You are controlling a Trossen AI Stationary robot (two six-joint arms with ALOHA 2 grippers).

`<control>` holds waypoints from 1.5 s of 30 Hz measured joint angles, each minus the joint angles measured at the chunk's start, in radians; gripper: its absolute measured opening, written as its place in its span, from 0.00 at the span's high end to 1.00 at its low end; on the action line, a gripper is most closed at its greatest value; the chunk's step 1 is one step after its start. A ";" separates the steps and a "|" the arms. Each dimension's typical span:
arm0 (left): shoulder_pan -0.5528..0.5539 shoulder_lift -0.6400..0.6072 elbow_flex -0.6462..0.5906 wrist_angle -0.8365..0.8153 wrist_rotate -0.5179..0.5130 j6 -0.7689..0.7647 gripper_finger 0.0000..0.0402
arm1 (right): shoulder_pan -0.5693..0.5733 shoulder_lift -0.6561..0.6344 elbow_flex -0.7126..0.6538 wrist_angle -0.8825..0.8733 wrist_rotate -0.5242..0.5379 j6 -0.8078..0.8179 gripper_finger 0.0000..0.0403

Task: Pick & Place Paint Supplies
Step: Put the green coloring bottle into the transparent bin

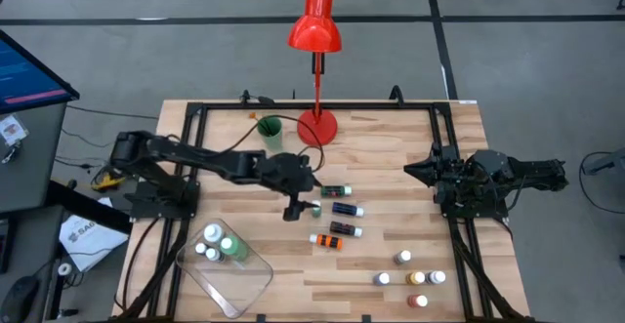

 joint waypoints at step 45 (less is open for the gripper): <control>-0.033 0.145 -0.006 0.022 -0.005 0.097 0.43 | 0.000 0.000 0.000 -0.001 0.000 0.000 0.92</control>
